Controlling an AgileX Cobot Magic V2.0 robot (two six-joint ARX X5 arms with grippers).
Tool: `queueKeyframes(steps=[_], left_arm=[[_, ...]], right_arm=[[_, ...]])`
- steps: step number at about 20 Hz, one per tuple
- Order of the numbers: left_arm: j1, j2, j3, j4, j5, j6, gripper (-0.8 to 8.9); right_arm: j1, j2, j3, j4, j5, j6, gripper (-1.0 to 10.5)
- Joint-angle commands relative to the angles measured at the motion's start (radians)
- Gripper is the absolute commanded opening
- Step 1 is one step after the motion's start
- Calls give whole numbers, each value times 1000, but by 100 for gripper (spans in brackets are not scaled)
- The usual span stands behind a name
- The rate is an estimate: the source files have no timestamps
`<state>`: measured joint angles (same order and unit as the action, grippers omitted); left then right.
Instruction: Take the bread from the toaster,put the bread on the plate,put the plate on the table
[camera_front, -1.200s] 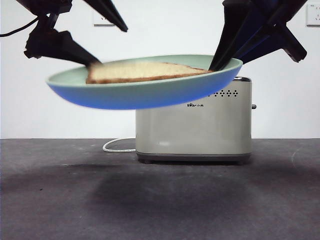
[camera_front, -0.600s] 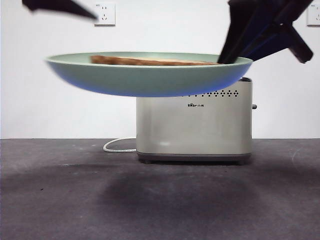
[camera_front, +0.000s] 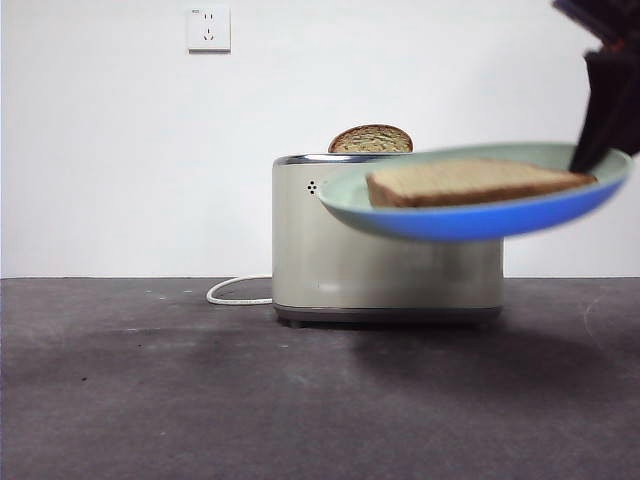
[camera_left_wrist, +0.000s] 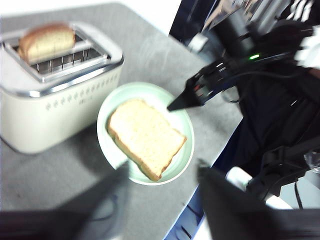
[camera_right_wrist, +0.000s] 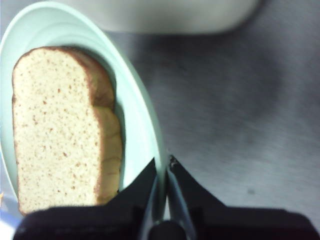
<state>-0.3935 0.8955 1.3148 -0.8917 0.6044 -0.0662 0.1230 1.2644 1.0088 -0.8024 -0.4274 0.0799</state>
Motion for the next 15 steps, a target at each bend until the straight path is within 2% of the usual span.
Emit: queueKeyframes(steps=[1, 15], left_arm=[[2, -34, 0, 1, -2, 18, -8], [2, -74, 0, -63, -16, 20, -8]], right_arm=[[-21, 41, -47, 30, -11, -29, -17], [-45, 314, -225, 266, -14, -63, -17]])
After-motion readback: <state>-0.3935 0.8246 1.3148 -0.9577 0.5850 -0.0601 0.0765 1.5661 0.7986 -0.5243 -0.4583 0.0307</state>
